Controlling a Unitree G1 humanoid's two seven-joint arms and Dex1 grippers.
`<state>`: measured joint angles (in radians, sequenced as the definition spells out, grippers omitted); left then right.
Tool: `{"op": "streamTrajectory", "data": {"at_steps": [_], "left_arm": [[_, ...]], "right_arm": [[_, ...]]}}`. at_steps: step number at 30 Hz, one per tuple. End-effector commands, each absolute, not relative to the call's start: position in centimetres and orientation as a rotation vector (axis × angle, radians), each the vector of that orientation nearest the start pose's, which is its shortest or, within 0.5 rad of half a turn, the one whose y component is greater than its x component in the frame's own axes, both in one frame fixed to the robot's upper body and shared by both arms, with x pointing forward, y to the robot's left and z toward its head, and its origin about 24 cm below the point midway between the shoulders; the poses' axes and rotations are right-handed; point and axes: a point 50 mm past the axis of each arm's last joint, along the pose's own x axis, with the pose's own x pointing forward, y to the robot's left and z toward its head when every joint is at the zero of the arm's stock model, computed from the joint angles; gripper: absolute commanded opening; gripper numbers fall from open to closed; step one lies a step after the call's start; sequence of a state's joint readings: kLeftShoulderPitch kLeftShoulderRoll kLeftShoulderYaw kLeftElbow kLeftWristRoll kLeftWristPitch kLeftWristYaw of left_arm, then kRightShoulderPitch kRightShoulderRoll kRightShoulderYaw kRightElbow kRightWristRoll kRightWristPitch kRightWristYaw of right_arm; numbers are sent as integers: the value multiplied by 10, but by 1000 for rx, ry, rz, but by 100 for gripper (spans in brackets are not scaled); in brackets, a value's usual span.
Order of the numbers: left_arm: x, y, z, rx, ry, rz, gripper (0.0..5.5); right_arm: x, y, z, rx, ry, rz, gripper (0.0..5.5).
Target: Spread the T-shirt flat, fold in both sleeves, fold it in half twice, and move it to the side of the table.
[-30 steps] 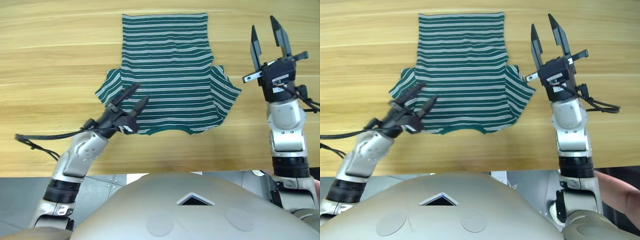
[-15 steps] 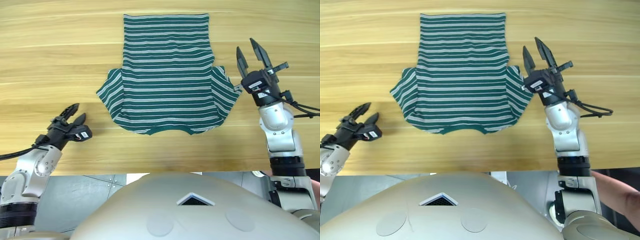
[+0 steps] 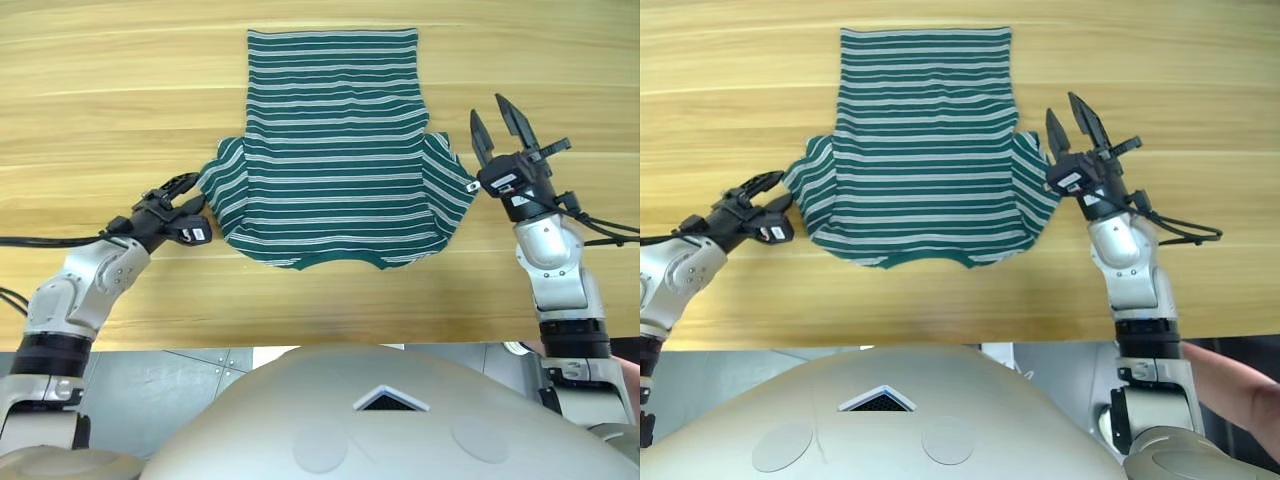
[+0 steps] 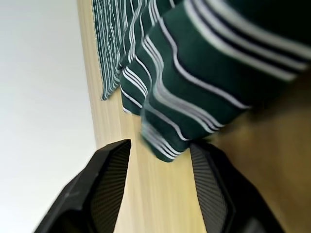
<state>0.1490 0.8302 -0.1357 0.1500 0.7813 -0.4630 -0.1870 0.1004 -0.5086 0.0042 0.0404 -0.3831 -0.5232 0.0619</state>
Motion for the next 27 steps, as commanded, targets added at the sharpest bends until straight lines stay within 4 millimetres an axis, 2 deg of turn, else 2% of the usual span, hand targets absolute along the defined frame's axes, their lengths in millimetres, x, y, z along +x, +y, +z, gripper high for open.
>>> {"op": "streamTrajectory", "data": {"at_steps": [1, 5, 11, 16, 20, 22, 27], "left_arm": [[192, 256, 1, 1516, 172, -826, 226], [192, 263, 2, 1540, 194, -807, 226], [194, 291, 4, 1619, 297, -687, 226], [201, 293, 6, 1642, 304, -624, 226], [201, 285, 0, 1608, 282, -672, 226], [193, 281, -3, 1613, 288, -738, 226], [150, 268, 8, 1519, 325, -894, 226]], "right_arm": [[224, -217, 67, -890, -313, 296, 148], [223, -219, 66, -893, -308, 289, 148], [224, -218, 63, -895, -301, 291, 148], [224, -219, 62, -896, -299, 292, 148], [223, -219, 61, -896, -297, 296, 148], [221, -219, 61, -901, -295, 299, 148], [219, -222, 60, -907, -283, 301, 148]]}}
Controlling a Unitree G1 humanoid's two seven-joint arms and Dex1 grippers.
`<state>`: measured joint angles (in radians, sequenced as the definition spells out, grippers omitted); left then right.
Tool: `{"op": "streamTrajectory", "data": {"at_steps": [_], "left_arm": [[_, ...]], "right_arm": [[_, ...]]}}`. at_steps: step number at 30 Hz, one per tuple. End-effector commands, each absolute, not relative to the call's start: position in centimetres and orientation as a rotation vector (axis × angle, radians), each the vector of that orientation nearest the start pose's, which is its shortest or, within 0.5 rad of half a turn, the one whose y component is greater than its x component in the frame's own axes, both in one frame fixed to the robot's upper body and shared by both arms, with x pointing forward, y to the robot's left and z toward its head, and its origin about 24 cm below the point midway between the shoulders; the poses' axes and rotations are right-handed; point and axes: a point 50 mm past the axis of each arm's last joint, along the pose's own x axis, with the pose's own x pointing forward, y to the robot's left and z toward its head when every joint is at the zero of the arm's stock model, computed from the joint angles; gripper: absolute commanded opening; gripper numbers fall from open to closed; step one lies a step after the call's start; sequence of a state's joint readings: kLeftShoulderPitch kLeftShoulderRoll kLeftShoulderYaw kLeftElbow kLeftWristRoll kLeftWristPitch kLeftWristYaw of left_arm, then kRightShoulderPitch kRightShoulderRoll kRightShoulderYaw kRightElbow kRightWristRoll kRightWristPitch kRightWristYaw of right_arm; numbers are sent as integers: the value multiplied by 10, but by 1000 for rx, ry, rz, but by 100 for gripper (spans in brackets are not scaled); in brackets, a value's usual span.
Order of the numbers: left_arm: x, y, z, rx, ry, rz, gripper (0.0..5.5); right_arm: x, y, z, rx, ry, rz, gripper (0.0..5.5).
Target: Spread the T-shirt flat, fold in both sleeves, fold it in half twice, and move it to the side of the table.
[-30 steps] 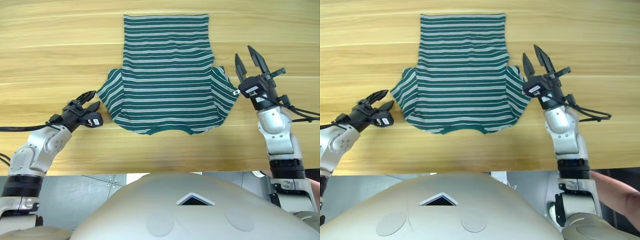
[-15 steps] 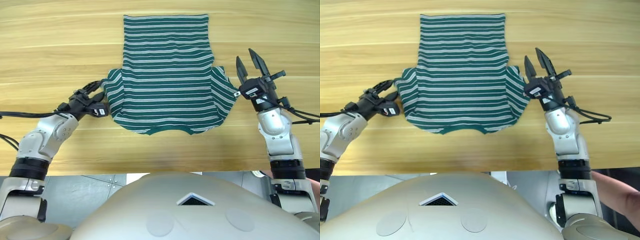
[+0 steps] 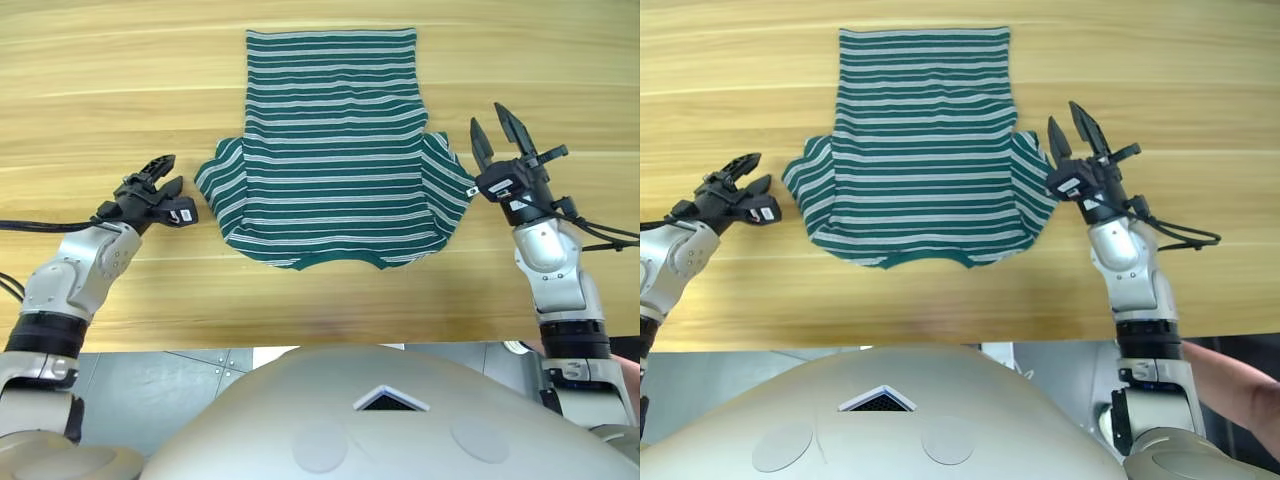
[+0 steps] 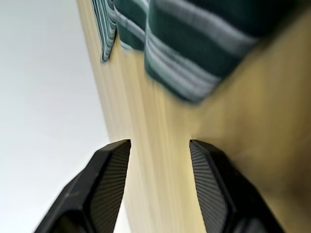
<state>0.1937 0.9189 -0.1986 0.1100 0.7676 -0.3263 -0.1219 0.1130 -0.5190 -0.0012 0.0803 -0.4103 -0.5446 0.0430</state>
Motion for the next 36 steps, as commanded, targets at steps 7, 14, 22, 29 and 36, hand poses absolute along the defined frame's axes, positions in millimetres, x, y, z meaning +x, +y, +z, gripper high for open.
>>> {"op": "streamTrajectory", "data": {"at_steps": [7, 14, 22, 29, 36], "left_arm": [[119, 272, 21, 1495, 433, -954, 226], [139, 245, 6, 1410, 307, -962, 226], [138, 226, 0, 1312, 247, -1035, 226], [157, 252, 0, 1422, 290, -866, 226], [177, 270, -10, 1476, 320, -710, 226]], "right_arm": [[220, -217, 57, -904, -282, 317, 148], [221, -217, 55, -908, -279, 314, 148], [220, -219, 50, -921, -263, 316, 148], [219, -219, 47, -922, -258, 313, 148], [220, -217, 43, -919, -254, 319, 148]]}}
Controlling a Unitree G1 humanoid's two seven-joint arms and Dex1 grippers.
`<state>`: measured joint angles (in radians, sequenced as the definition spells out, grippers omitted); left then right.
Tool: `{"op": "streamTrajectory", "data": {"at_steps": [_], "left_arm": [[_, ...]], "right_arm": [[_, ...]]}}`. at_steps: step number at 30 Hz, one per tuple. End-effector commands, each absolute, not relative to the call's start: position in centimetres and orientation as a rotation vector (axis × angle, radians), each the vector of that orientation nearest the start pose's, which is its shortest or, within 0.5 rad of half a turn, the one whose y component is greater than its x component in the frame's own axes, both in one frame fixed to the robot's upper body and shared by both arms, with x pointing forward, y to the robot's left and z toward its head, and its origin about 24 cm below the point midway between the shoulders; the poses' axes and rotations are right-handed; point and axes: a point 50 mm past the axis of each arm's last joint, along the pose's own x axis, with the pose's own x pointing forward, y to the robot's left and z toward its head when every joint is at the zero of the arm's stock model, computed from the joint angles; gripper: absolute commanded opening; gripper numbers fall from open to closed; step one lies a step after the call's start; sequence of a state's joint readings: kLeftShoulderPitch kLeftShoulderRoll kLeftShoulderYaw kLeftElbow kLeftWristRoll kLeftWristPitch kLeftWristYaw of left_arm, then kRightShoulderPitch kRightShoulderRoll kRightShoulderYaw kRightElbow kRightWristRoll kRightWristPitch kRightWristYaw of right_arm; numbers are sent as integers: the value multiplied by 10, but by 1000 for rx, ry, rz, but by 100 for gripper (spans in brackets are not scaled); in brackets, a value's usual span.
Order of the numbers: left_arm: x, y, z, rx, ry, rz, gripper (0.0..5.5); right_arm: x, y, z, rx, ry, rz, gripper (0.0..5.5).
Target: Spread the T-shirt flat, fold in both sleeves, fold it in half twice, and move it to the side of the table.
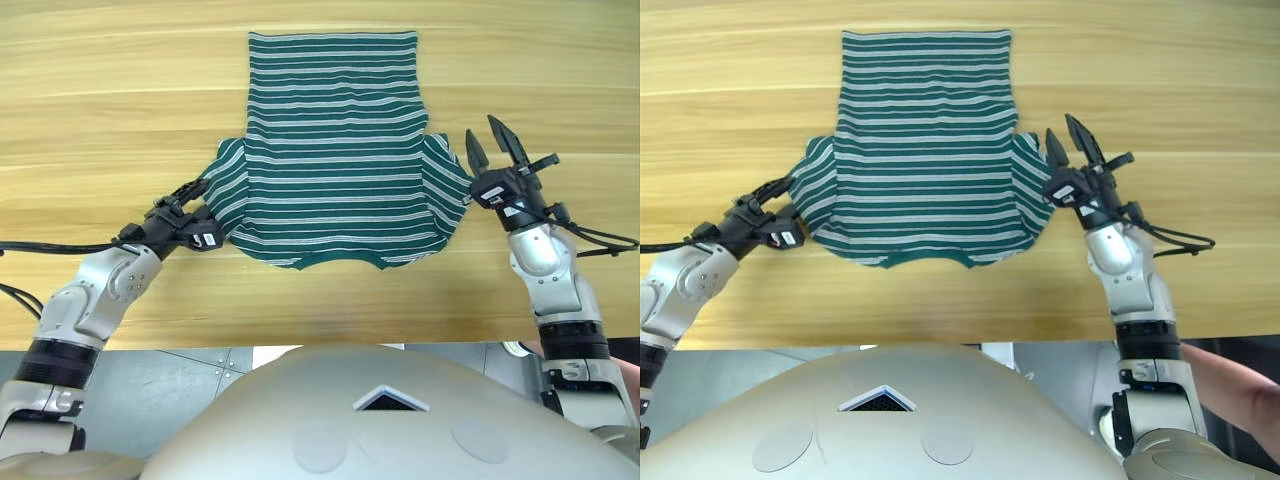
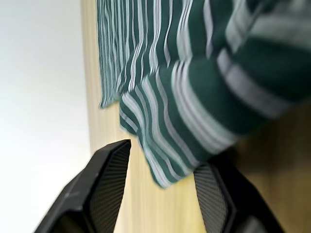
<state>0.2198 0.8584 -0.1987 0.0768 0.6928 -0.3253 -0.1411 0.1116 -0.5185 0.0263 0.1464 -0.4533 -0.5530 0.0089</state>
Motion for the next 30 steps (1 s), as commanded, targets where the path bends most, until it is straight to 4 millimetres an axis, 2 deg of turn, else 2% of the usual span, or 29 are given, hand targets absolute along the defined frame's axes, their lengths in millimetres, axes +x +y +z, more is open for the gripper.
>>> {"op": "streamTrajectory", "data": {"at_steps": [1, 9, 16, 20, 30], "left_arm": [[177, 271, -12, 1483, 327, -703, 226], [186, 261, -21, 1455, 285, -713, 226], [186, 259, -26, 1451, 283, -744, 226], [181, 261, -27, 1442, 311, -766, 158], [176, 262, -29, 1438, 331, -792, 56]], "right_arm": [[220, -217, 42, -920, -253, 321, 148], [220, -215, 40, -917, -254, 326, 148], [218, -218, 40, -922, -253, 322, 148], [218, -218, 40, -922, -253, 320, 153], [218, -219, 39, -923, -249, 319, 153]]}}
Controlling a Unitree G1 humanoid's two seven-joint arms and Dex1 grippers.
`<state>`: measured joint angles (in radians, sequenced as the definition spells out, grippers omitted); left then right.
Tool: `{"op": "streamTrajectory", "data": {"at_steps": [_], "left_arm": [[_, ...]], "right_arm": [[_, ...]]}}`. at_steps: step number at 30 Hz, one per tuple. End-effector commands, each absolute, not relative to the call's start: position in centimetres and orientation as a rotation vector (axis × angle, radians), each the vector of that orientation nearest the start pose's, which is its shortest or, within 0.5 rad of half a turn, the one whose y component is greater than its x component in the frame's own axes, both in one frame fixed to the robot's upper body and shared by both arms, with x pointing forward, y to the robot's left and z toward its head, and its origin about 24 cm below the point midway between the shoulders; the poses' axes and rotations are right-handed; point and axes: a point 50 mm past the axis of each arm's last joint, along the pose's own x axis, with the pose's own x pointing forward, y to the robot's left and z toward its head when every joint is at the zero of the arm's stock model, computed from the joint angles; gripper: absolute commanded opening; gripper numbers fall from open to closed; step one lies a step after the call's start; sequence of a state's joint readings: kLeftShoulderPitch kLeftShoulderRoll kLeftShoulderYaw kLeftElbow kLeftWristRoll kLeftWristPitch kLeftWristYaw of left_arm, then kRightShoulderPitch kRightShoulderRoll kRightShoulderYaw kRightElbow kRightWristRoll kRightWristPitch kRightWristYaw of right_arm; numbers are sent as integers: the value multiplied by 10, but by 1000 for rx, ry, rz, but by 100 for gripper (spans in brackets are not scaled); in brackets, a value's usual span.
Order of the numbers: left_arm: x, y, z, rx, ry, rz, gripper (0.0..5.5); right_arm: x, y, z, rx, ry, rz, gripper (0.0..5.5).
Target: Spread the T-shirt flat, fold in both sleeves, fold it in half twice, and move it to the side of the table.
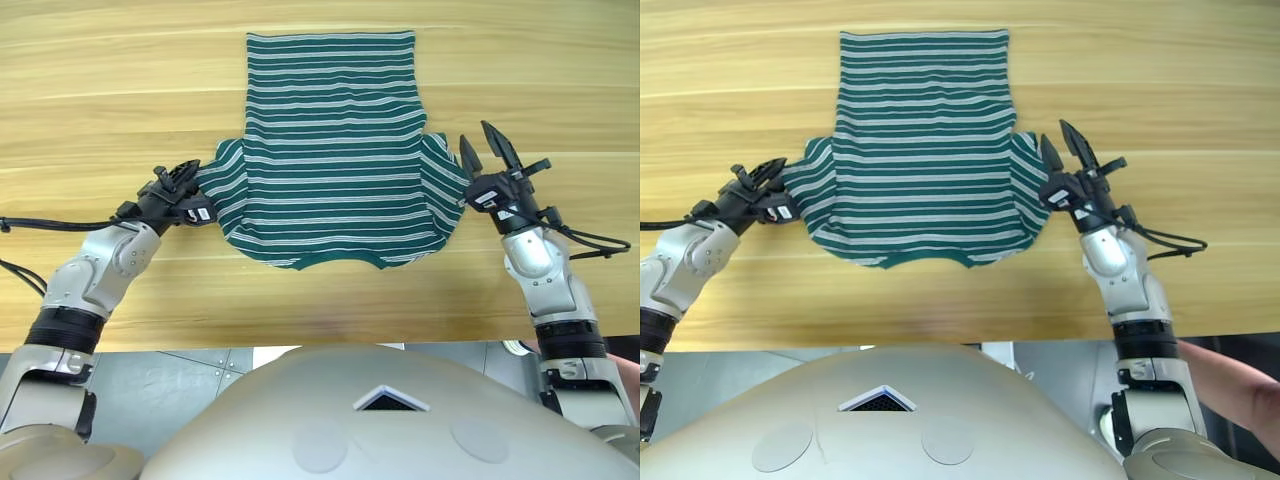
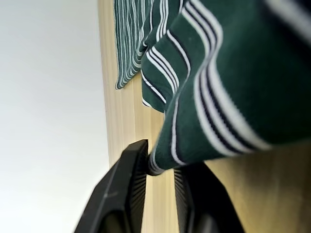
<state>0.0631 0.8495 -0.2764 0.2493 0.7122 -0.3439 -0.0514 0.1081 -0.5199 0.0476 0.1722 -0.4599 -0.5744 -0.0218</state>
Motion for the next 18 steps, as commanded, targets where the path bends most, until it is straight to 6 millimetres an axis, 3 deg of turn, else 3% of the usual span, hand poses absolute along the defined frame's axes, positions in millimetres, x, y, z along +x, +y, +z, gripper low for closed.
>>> {"op": "streamTrajectory", "data": {"at_steps": [1, 6, 18], "left_arm": [[176, 262, -29, 1438, 331, -792, 47], [173, 257, -28, 1409, 300, -797, 1], [182, 220, -1, 1219, 37, -744, 1]], "right_arm": [[218, -219, 39, -923, -249, 319, 153], [218, -219, 40, -923, -252, 321, 153], [221, -218, 42, -922, -261, 321, 153]]}}
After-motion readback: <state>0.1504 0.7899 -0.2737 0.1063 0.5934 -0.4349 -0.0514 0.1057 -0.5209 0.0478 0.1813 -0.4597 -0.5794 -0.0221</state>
